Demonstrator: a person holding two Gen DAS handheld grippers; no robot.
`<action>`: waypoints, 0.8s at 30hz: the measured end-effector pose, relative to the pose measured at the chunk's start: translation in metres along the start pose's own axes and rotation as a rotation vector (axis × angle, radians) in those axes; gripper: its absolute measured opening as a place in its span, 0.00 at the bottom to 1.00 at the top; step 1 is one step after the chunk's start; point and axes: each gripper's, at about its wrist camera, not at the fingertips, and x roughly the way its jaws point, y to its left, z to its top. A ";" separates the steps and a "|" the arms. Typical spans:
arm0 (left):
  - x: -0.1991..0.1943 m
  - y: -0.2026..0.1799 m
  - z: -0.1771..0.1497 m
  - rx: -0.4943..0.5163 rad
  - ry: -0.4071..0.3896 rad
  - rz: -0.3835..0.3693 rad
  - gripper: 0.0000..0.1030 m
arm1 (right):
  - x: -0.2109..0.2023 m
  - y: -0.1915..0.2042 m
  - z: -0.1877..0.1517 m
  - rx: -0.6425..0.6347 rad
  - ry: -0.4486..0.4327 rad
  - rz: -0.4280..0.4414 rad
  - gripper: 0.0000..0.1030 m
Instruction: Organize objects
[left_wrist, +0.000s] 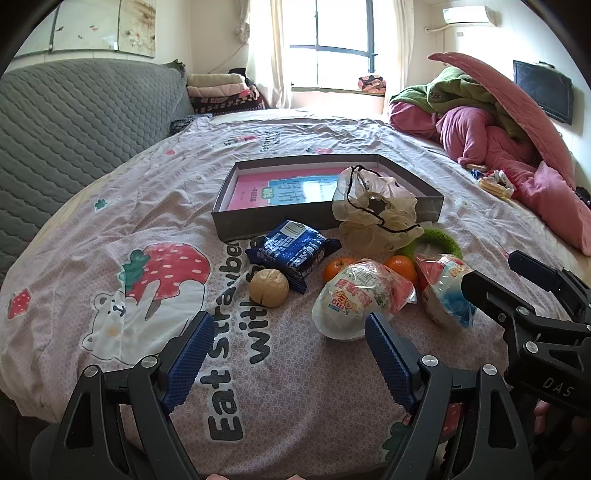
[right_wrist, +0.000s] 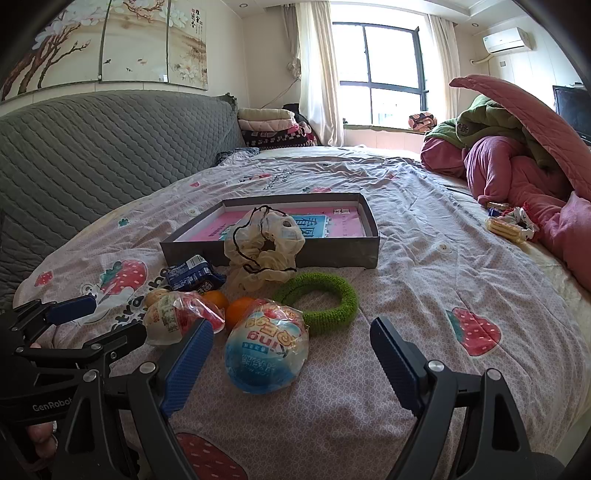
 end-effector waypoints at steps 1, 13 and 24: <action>0.000 0.000 0.000 0.000 0.000 -0.001 0.82 | 0.000 0.000 0.000 -0.001 -0.001 0.000 0.84; -0.003 -0.001 0.000 -0.003 -0.007 -0.008 0.82 | -0.002 0.000 0.001 0.000 -0.002 0.001 0.84; -0.004 0.000 0.001 -0.005 -0.005 -0.014 0.82 | -0.002 0.000 0.001 0.000 -0.002 0.004 0.84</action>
